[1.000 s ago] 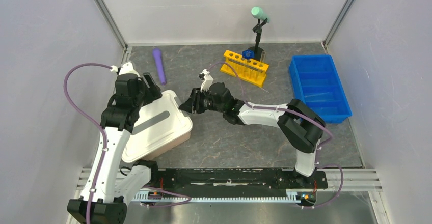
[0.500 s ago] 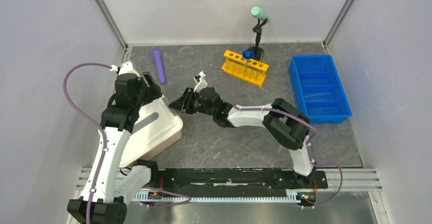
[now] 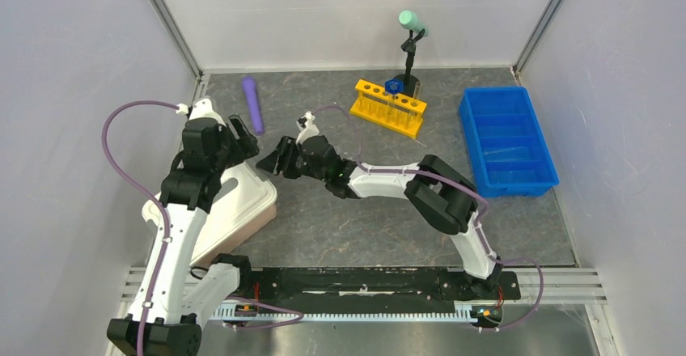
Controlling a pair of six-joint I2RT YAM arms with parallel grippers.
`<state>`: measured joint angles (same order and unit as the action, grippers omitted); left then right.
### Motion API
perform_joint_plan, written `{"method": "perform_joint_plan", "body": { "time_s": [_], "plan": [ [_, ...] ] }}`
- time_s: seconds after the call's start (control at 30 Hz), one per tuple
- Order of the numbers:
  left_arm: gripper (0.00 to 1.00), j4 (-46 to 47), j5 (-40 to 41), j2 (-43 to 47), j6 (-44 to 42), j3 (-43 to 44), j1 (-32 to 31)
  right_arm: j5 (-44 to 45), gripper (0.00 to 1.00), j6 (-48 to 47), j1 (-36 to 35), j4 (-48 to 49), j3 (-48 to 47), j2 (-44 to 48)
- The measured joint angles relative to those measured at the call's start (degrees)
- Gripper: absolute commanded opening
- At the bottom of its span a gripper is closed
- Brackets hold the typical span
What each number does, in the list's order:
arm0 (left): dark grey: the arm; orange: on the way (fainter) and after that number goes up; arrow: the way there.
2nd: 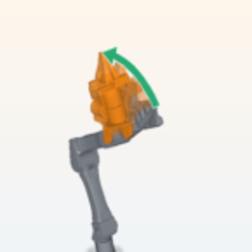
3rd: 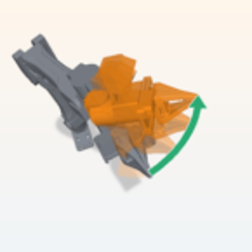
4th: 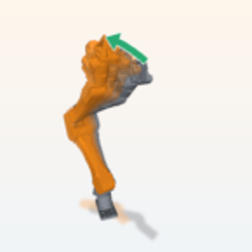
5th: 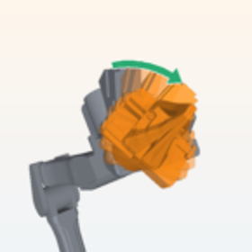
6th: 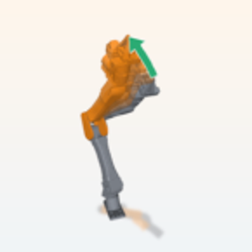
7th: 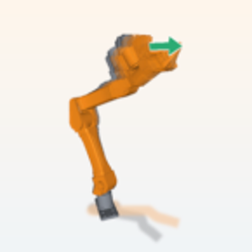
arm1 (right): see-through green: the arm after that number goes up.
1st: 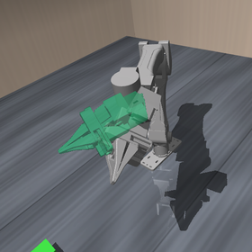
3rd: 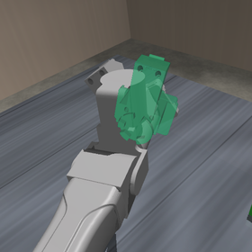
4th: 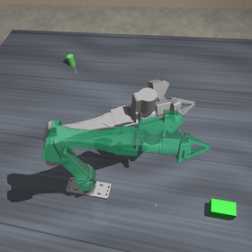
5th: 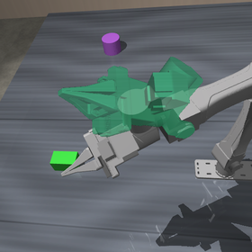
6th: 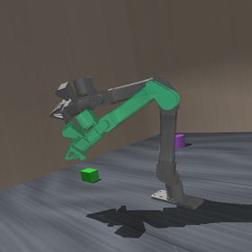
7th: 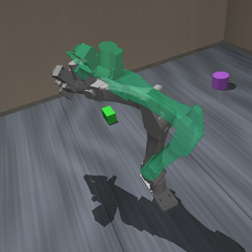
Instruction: Organize the chemistry lab equipment
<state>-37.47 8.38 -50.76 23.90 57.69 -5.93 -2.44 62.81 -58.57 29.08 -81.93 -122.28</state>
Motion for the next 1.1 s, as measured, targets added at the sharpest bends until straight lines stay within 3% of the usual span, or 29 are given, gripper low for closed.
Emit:
{"method": "perform_joint_plan", "body": {
  "time_s": [0.13, 0.33, 0.4, 0.7, 0.9, 1.1],
  "plan": [
    [0.83, 0.52, -2.69, 1.49, -0.02, -0.17, 0.0, -0.63, 0.69, -3.69, 3.17, -1.16, 7.89, 6.05],
    [1.0, 2.43, -11.58, 1.31, -0.46, 0.2, 0.0, -2.27, 0.85, -14.6, 12.7, -6.29, 19.15, 19.87],
    [1.0, 3.06, -14.62, 0.72, -0.68, 0.68, 0.0, -1.09, 0.98, -20.13, 15.08, -9.64, 21.46, 25.31],
    [1.0, 13.66, -29.62, 0.28, -0.24, 0.85, -0.09, 6.21, 0.98, -44.76, 15.65, -24.26, 24.98, 49.22],
    [1.0, 23.3, -37.33, 0.28, 0.9, -3.32, -1.75, 9.27, 0.98, -48.13, 15.67, -30.34, 30.14, 59.69],
    [1.0, 25.55, -40.02, 0.33, 0.79, -7.63, -5.05, 14.67, 0.98, -49.03, 15.65, -35.45, 35.69, 68.67]
  ]
}}
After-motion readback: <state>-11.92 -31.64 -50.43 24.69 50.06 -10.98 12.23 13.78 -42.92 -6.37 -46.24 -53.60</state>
